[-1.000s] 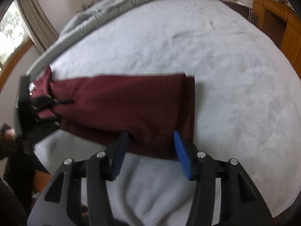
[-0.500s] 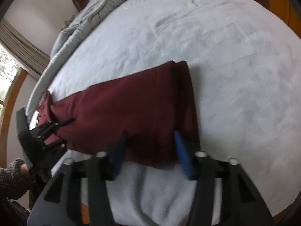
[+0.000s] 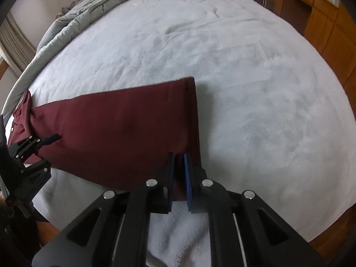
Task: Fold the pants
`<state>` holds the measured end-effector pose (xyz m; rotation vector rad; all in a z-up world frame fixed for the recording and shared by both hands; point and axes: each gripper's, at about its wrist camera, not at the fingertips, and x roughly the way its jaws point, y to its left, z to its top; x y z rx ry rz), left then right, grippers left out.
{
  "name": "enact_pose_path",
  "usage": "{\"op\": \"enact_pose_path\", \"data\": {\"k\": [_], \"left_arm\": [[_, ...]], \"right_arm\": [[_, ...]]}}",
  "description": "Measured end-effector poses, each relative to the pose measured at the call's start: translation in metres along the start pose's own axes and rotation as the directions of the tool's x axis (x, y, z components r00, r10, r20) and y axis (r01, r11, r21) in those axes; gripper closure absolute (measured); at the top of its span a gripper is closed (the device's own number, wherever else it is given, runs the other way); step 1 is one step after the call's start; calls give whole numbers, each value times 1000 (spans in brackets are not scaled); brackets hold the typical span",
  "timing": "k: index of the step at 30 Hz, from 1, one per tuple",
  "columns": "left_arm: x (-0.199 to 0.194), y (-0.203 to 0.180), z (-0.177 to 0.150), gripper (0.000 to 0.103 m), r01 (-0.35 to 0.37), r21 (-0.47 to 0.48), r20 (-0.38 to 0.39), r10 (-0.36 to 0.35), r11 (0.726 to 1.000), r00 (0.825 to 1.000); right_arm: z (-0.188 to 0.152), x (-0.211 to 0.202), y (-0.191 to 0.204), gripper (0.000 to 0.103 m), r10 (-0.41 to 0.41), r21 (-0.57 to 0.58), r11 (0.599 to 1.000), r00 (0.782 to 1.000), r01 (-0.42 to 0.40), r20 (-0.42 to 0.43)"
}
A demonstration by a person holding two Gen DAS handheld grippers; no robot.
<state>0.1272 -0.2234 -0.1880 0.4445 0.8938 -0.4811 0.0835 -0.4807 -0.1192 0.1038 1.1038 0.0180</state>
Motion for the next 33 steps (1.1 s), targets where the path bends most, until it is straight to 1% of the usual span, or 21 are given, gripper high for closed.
{"op": "enact_pose_path", "data": {"k": [2,3,4,5,6,8,9,10,12,14,15,18,19,21,22,23,24,25,29,31,33], "left_arm": [[-4,3,1,66,15,-2,-5,-15,1000,1000],[-9,6,3,61,45,-3,-10,-45,999,999],[-15,11,4,47,81,-12,-14,-81,997,997],[-21,16,4,34,119,-32,-14,-120,992,993],[-32,25,2,32,168,-73,-4,-169,983,986],[-49,42,-4,24,250,-140,5,-252,958,968],[-58,54,-10,22,269,-177,7,-272,947,962],[-65,69,-16,21,269,-216,4,-275,938,961],[-72,102,-29,21,248,-301,-22,-267,921,963],[-76,145,-48,21,188,-415,-55,-231,890,971],[-77,167,-59,21,143,-468,-74,-200,872,977],[-73,224,-85,22,26,-581,-133,-126,814,983],[-72,236,-90,22,4,-604,-141,-112,797,984],[-68,258,-100,22,-42,-641,-151,-73,766,986],[-65,263,-103,22,-53,-647,-154,-62,761,986],[-61,267,-105,22,-64,-652,-162,-56,756,985],[-57,272,-106,22,-71,-658,-171,-57,750,984],[-54,275,-107,22,-71,-663,-174,-61,745,983],[-56,294,-105,22,-95,-685,-180,-41,723,983],[-56,312,-98,22,-133,-685,-207,-16,716,978],[-50,327,-88,21,-150,-681,-246,-31,717,969]], "right_arm": [[4,-12,1,83,6,25,1000,999,-7,32],[6,-17,4,68,11,30,999,999,-12,48],[9,-26,13,63,28,19,999,996,-30,81],[13,-29,25,63,56,-1,998,994,-56,96],[16,-32,38,62,97,-29,995,990,-95,99],[21,-34,72,52,204,-91,977,974,-195,98],[23,-33,86,47,255,-118,963,962,-244,92],[25,-31,110,42,345,-166,929,936,-330,72],[26,-23,147,32,450,-228,871,893,-435,17],[25,-9,189,30,501,-299,818,864,-492,-49],[24,2,209,30,509,-325,798,856,-508,-90],[18,29,248,30,491,-364,774,854,-518,-172],[16,40,260,30,464,-379,779,866,-499,-187],[16,53,270,31,434,-396,782,876,-482,-209],[15,62,274,46,416,-393,789,881,-473,-225],[11,66,274,59,416,-387,787,876,-481,-242],[7,69,274,82,419,-377,787,871,-489,-257],[8,71,271,89,416,-361,795,872,-487,-259],[-6,68,270,89,438,-382,767,856,-515,-273],[-14,79,275,89,408,-387,778,867,-494,-287],[-13,83,268,89,435,-344,785,854,-516,-286]]}}
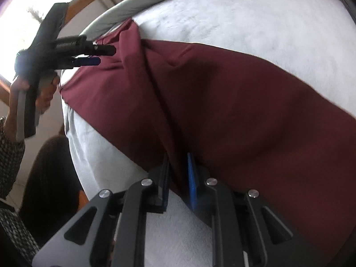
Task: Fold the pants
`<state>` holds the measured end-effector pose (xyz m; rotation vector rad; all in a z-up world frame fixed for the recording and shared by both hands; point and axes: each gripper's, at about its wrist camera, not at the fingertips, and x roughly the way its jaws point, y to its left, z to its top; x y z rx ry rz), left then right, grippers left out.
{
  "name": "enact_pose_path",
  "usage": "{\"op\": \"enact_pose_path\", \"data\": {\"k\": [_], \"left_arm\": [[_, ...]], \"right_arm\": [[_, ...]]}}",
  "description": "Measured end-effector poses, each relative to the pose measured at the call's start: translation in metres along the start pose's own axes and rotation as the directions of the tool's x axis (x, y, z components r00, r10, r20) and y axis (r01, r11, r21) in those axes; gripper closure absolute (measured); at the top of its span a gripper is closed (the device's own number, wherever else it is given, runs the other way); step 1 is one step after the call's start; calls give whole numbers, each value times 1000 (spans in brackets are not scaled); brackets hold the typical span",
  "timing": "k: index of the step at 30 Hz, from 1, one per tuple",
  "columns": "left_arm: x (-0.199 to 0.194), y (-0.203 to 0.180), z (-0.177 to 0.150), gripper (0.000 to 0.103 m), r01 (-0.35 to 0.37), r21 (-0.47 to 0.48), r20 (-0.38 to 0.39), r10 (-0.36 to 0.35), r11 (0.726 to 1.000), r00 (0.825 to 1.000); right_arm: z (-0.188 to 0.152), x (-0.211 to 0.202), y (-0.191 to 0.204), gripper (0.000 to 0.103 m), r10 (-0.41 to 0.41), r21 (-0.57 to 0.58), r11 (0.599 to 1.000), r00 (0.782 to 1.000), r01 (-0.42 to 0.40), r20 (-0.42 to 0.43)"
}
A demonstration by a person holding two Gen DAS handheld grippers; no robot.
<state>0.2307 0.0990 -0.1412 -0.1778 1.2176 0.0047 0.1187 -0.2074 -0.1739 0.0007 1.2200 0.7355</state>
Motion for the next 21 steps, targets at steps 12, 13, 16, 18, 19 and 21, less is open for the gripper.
{"op": "enact_pose_path", "data": {"k": [12,13,16,18,19,21], "left_arm": [[71,6,104,23,-174,-27,-302,158,984,940],[78,7,109,23,-189,-31,-332,169,981,928],[91,12,122,23,-209,-68,-390,166,976,906],[98,17,130,23,-209,-101,-432,146,973,890],[100,20,132,23,-210,-112,-446,140,971,884],[104,25,137,28,-211,-129,-481,125,969,868]], "right_arm": [[-2,-9,-15,89,71,43,997,997,-72,22],[-2,-9,-17,89,73,43,996,997,-74,24],[-2,-8,-15,89,74,38,996,997,-75,26],[0,-8,-17,89,79,43,996,997,-80,27],[0,-9,-18,89,83,45,995,996,-84,28],[-1,-9,-19,89,85,49,995,996,-86,30]]}}
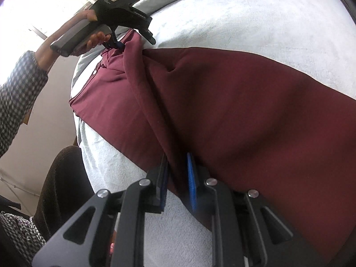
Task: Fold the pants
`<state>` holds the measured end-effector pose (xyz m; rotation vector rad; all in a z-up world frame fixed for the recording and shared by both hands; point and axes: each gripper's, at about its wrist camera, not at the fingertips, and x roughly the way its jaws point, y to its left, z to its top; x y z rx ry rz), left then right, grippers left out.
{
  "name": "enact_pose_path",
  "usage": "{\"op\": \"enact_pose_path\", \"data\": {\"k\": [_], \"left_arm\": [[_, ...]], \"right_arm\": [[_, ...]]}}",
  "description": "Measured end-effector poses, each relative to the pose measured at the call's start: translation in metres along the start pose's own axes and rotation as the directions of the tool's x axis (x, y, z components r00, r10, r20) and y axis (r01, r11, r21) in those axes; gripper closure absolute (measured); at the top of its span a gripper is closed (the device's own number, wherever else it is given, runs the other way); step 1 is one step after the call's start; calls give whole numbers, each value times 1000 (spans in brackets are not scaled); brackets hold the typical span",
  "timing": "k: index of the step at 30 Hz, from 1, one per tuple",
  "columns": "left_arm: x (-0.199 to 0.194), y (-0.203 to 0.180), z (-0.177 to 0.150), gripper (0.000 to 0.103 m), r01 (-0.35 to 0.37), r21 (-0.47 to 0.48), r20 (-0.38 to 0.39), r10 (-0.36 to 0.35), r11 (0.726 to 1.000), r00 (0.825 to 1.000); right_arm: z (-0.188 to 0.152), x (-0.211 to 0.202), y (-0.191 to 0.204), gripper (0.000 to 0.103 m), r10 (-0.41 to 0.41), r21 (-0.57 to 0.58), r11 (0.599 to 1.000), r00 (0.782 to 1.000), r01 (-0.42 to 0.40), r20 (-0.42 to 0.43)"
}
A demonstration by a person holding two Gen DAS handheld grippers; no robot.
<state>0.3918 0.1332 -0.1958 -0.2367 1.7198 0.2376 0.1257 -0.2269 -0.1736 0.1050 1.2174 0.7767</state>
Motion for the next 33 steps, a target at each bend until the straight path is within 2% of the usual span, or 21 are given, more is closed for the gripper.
{"op": "enact_pose_path", "data": {"k": [2,3,5,8,11,12,14,17,19,23,24,25,27,29,31,33], "left_arm": [[1,9,7,55,-23,-26,-22,22,999,1000],[-1,15,8,62,-36,-47,-28,35,998,999],[-3,21,8,74,-23,-43,-38,22,999,999],[-16,32,-1,83,6,-60,-6,-6,998,1000],[-40,45,-31,84,42,-75,102,-35,996,994],[-52,50,-47,84,56,-70,160,-44,996,986],[-69,55,-79,84,74,-59,244,-58,995,968],[-83,77,-132,84,123,-57,366,-94,991,926],[-81,93,-169,84,155,-75,411,-112,985,905],[-41,118,-212,83,178,-123,446,-106,976,889],[-31,125,-223,83,196,-140,450,-114,971,886],[-21,130,-231,82,210,-148,444,-125,966,887],[0,137,-240,82,204,-155,423,-122,967,898],[11,140,-245,78,213,-150,426,-132,965,895],[14,142,-244,77,224,-146,435,-140,964,889],[13,145,-242,77,243,-144,438,-159,959,885]], "right_arm": [[-1,1,1,89,-2,1,1000,1000,2,2],[-1,0,1,88,-2,3,1000,1000,2,2],[0,-1,0,88,1,12,1000,1000,-1,3],[0,-2,-2,88,6,21,1000,1000,-6,4],[0,-4,-3,88,2,23,1000,1000,-2,5],[0,-5,-3,88,0,22,1000,1000,0,6],[0,-6,-2,88,-9,16,1000,1000,9,10],[0,-8,3,88,-23,3,1000,1000,23,12],[0,-10,3,88,-21,9,1000,1000,21,12],[0,-10,5,84,-29,0,1000,1000,29,5],[0,-10,7,78,-29,-1,1000,1000,29,1],[2,-11,8,68,-25,-2,1000,1000,25,-1],[6,-17,15,56,-29,-9,1000,999,29,16],[13,-25,31,50,-9,-52,999,999,11,50],[23,-24,54,38,24,-114,993,998,-17,64],[29,-16,74,37,46,-177,984,997,-35,57]]}}
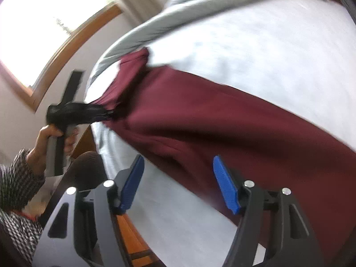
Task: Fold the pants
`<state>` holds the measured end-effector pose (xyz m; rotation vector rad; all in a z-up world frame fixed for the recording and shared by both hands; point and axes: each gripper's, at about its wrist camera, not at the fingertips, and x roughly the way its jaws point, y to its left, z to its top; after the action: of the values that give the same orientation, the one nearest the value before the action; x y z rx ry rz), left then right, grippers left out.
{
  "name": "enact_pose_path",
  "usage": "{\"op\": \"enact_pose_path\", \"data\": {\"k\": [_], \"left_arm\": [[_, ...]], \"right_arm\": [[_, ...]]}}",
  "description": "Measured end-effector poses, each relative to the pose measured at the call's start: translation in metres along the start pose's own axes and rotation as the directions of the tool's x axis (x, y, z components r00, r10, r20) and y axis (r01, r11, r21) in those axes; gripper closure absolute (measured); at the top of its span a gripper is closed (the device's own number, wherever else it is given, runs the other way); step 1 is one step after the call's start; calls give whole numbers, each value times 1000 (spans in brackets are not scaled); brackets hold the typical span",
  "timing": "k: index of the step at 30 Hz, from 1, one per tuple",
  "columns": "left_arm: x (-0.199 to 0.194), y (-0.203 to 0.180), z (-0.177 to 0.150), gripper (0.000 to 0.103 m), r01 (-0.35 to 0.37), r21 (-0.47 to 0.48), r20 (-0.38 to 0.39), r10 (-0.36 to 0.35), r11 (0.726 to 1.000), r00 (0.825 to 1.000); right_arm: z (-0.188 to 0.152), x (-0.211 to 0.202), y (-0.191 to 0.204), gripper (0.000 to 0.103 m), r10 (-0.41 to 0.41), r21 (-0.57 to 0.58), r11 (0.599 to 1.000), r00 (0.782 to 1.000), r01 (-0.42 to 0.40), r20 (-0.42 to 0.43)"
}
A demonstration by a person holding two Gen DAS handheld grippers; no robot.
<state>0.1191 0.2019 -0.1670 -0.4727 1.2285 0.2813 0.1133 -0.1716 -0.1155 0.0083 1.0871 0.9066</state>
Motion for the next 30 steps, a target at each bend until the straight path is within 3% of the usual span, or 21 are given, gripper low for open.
{"op": "enact_pose_path", "data": {"k": [3,6,8,11,13,15,17,19,21,26,28,29,30], "left_arm": [[-3,3,5,77,36,-6,10,-36,999,999],[-8,13,4,72,53,5,25,-53,999,998],[1,25,4,66,66,-11,6,-66,998,998],[6,39,4,64,117,-36,2,-117,992,993],[1,41,4,61,125,-28,5,-125,992,992],[-13,41,-1,53,118,-15,25,-118,993,993],[-27,40,-7,40,102,12,43,-102,995,994],[-38,46,-7,37,106,34,54,-108,994,993],[-43,57,-4,36,100,35,66,-102,994,993],[-53,111,15,36,-30,-36,168,35,999,985],[-43,136,24,37,-84,-53,152,91,995,984],[-35,146,27,39,-77,-58,133,84,995,988],[-23,160,31,39,-27,-70,85,33,997,996]], "right_arm": [[14,32,23,37,-26,-60,998,999,23,-44],[19,58,22,37,25,13,1000,995,-24,-101],[6,78,20,37,43,43,998,978,-34,-202],[-7,75,33,36,-19,-50,999,982,10,-187],[-2,73,33,34,-7,-28,1000,981,1,-195],[9,67,31,34,59,39,998,981,-52,-185],[22,59,35,34,142,79,988,982,-133,-123],[43,61,43,32,198,92,977,977,-191,-79],[62,75,53,32,199,87,977,977,-193,-73],[109,141,60,31,259,178,954,963,-242,-77],[131,165,66,31,279,197,944,959,-264,-51],[141,173,68,31,283,207,940,958,-270,-40],[153,184,69,31,290,218,936,957,-277,-28]]}}
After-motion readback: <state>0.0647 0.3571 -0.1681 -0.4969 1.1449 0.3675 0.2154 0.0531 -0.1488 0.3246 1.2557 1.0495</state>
